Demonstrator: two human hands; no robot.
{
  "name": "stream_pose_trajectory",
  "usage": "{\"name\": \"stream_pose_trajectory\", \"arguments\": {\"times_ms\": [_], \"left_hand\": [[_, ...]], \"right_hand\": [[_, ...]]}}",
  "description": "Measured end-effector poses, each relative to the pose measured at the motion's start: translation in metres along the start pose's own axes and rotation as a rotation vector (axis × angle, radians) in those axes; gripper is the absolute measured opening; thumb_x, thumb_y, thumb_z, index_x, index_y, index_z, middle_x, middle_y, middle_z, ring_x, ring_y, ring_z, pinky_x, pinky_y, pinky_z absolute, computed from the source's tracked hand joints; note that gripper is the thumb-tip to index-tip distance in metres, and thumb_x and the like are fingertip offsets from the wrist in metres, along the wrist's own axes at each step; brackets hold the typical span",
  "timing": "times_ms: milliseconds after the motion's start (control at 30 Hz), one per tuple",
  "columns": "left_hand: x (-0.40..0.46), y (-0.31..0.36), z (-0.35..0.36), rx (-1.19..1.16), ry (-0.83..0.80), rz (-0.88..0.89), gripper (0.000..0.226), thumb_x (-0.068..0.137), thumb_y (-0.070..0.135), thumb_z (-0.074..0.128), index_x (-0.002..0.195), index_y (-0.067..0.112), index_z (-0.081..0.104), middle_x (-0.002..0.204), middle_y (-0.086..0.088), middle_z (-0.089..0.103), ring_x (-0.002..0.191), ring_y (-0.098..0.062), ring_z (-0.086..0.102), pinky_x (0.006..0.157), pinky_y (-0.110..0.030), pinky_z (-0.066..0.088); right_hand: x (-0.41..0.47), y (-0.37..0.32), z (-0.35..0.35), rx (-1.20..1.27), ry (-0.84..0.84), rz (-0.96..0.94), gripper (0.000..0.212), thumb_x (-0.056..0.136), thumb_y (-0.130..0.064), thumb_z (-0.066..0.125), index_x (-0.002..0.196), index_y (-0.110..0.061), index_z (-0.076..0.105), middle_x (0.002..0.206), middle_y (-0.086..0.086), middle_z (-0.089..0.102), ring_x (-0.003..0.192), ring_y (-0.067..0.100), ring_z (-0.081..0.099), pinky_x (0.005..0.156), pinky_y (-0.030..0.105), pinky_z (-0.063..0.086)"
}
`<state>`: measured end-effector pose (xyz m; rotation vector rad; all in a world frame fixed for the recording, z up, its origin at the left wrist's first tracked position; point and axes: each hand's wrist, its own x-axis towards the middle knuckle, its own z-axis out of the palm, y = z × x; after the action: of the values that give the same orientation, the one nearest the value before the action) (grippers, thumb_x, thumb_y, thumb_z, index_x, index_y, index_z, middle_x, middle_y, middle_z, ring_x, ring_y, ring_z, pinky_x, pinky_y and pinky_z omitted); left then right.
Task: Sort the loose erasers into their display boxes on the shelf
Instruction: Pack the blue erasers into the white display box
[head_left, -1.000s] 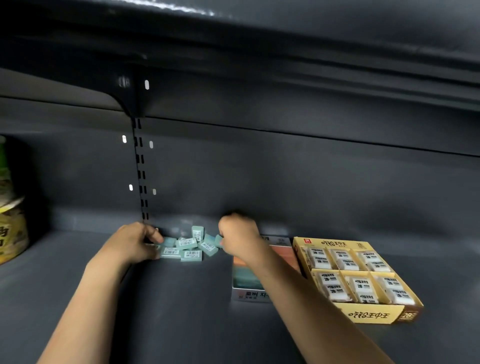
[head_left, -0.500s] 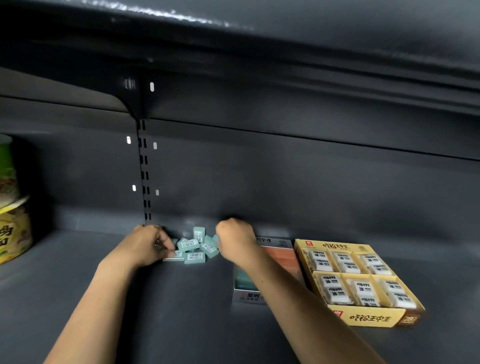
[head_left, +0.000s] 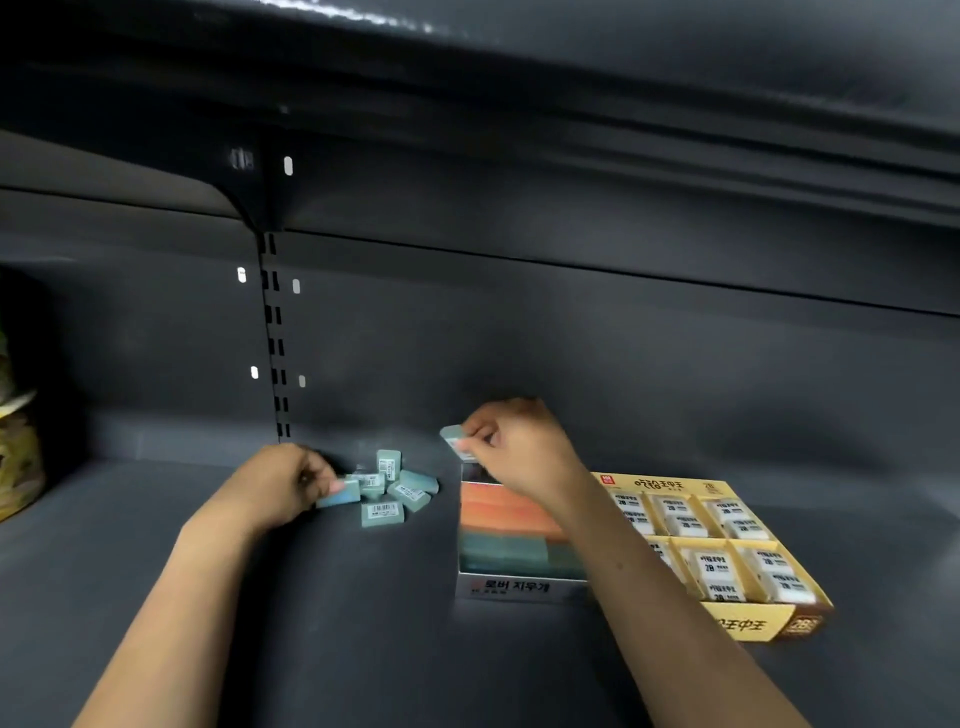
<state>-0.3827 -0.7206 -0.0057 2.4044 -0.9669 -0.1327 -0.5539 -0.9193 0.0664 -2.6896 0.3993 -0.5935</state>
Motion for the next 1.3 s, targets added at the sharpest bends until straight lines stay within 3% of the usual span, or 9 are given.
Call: {"name": "stream_pose_trajectory", "arguments": {"times_ms": [100, 233, 500, 600, 700, 767, 900, 1033, 1300], "left_hand": [[0.0, 0.015, -0.001, -0.135, 0.093, 0.053, 0.021, 0.083, 0.019, 0.067, 0.065, 0.028, 0.062, 0.048, 0.019, 0.057, 0.05, 0.002, 0.05, 0.061, -0.023, 0.042], [-0.012, 0.057, 0.005, -0.315, 0.036, 0.234, 0.013, 0.081, 0.017, 0.069, 0.071, 0.025, 0.066, 0.057, 0.014, 0.057, 0.053, 0.0, 0.047, 0.056, -0.01, 0.037], [-0.033, 0.116, 0.055, -0.498, -0.219, 0.397, 0.008, 0.078, 0.018, 0.073, 0.073, 0.021, 0.068, 0.062, 0.01, 0.057, 0.061, -0.002, 0.05, 0.06, -0.016, 0.04], [-0.036, 0.12, 0.064, -0.386, -0.234, 0.437, 0.006, 0.077, 0.021, 0.073, 0.074, 0.023, 0.069, 0.065, 0.011, 0.061, 0.064, -0.002, 0.055, 0.064, -0.013, 0.042], [-0.035, 0.119, 0.064, -0.231, -0.179, 0.48, 0.005, 0.077, 0.026, 0.073, 0.076, 0.02, 0.071, 0.069, 0.013, 0.061, 0.076, -0.009, 0.059, 0.069, -0.01, 0.039], [-0.034, 0.118, 0.063, -0.198, -0.163, 0.488, 0.006, 0.076, 0.027, 0.073, 0.074, 0.022, 0.071, 0.067, 0.015, 0.058, 0.075, -0.01, 0.058, 0.071, -0.011, 0.039], [-0.031, 0.116, 0.061, -0.155, -0.154, 0.475, 0.006, 0.075, 0.03, 0.074, 0.072, 0.024, 0.073, 0.065, 0.016, 0.06, 0.072, -0.005, 0.056, 0.07, -0.014, 0.04], [-0.03, 0.115, 0.059, -0.165, -0.168, 0.425, 0.005, 0.072, 0.029, 0.076, 0.071, 0.026, 0.073, 0.061, 0.017, 0.061, 0.07, -0.002, 0.057, 0.068, -0.015, 0.043], [-0.035, 0.12, 0.056, -0.238, -0.19, 0.347, 0.027, 0.069, 0.006, 0.071, 0.06, 0.032, 0.071, 0.068, 0.008, 0.071, 0.071, -0.004, 0.065, 0.068, -0.014, 0.05]], "right_hand": [[-0.013, 0.014, -0.018, -0.039, 0.027, 0.06, 0.016, 0.082, -0.026, 0.069, 0.094, -0.017, 0.072, 0.088, -0.004, 0.074, 0.08, 0.011, 0.065, 0.075, 0.021, 0.05], [-0.04, 0.033, -0.033, -0.044, 0.038, 0.125, 0.008, 0.081, -0.025, 0.07, 0.085, -0.019, 0.072, 0.073, -0.012, 0.066, 0.064, 0.002, 0.056, 0.073, 0.021, 0.049], [-0.082, 0.05, -0.031, -0.282, -0.044, 0.106, 0.012, 0.086, -0.033, 0.062, 0.095, -0.029, 0.069, 0.096, -0.012, 0.07, 0.092, 0.01, 0.063, 0.076, 0.024, 0.047], [-0.086, 0.053, -0.026, -0.375, -0.017, 0.005, 0.006, 0.078, -0.027, 0.07, 0.084, -0.027, 0.069, 0.086, -0.008, 0.069, 0.082, 0.015, 0.065, 0.066, 0.025, 0.045], [-0.086, 0.059, -0.021, -0.494, -0.022, -0.094, 0.025, 0.049, -0.027, 0.086, 0.06, -0.03, 0.063, 0.061, -0.011, 0.064, 0.057, 0.01, 0.062, 0.047, 0.022, 0.046], [-0.086, 0.059, -0.019, -0.571, -0.056, -0.146, 0.027, 0.044, -0.029, 0.086, 0.056, -0.03, 0.062, 0.058, -0.013, 0.062, 0.055, 0.008, 0.06, 0.045, 0.021, 0.047], [-0.085, 0.061, -0.017, -0.564, -0.151, -0.193, 0.023, 0.05, -0.024, 0.083, 0.057, -0.029, 0.062, 0.06, -0.012, 0.062, 0.06, 0.008, 0.06, 0.051, 0.021, 0.046], [-0.082, 0.066, -0.017, -0.451, -0.252, -0.16, 0.005, 0.08, -0.02, 0.066, 0.082, -0.024, 0.067, 0.094, -0.011, 0.066, 0.095, 0.009, 0.056, 0.075, 0.018, 0.031], [-0.074, 0.069, -0.016, -0.396, -0.29, -0.087, 0.027, 0.075, -0.027, 0.074, 0.067, -0.03, 0.049, 0.08, -0.018, 0.05, 0.083, 0.003, 0.04, 0.061, 0.008, 0.024]]}}
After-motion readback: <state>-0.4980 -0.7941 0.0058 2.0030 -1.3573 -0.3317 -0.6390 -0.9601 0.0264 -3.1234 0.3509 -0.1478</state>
